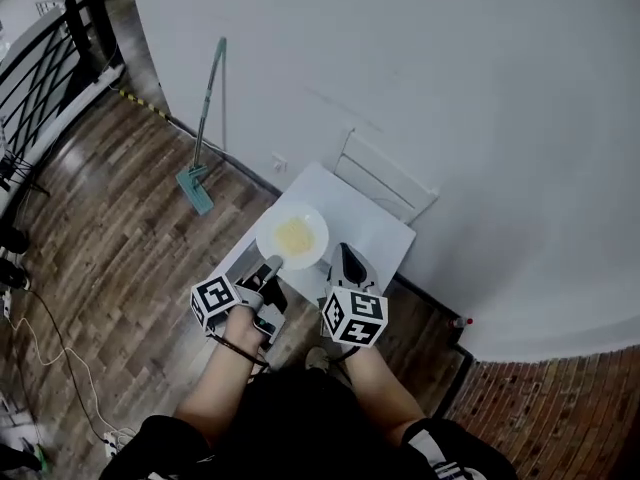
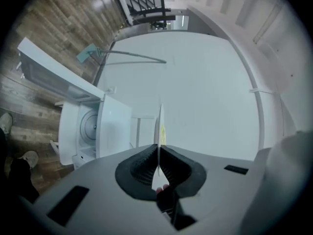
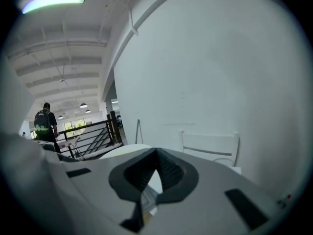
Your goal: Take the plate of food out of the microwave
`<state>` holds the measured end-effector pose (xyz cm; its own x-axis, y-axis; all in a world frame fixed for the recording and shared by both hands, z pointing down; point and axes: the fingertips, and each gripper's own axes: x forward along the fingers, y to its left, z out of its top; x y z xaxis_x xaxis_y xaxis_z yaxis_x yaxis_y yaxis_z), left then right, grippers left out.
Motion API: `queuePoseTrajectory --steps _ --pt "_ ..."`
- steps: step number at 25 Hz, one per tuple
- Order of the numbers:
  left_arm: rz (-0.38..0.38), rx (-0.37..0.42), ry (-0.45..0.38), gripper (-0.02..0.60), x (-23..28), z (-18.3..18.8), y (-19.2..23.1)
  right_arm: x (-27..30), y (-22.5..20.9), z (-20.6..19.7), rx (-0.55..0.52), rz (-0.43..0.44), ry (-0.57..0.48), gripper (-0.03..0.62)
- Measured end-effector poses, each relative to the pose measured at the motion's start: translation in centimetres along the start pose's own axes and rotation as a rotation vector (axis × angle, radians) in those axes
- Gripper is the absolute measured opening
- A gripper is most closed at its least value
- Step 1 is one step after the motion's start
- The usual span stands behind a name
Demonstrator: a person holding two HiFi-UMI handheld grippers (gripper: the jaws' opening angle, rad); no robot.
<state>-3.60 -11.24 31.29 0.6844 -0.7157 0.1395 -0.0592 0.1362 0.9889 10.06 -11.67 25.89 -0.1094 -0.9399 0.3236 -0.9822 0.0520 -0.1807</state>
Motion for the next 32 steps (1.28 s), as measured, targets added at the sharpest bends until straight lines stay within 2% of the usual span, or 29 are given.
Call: queuePoseTrajectory --steps 6,11,17,22,25,32 --pt "-0.061 0.063 -0.002 0.015 0.9 0.7 -7.2 -1.3 0.1 6.6 -0.029 -0.015 -0.119 0.012" --pt "-0.096 0.072 -0.004 0.015 1.6 1.4 -10.1 -1.0 0.5 8.3 -0.014 -0.007 -0.144 0.012" --pt "-0.088 0.083 0.018 0.015 1.8 0.6 -10.6 -1.1 1.3 7.8 -0.031 0.01 -0.136 0.012" --pt "-0.113 0.112 0.013 0.015 2.2 1.5 -11.0 -0.3 1.5 7.8 -0.031 0.004 -0.134 0.012" --pt "-0.102 0.134 0.004 0.015 2.2 2.4 -10.9 0.1 1.7 7.7 -0.035 -0.006 -0.136 0.012" --pt "-0.077 0.091 0.021 0.015 2.4 2.9 -9.9 0.8 2.1 7.3 -0.04 -0.014 -0.131 0.012"
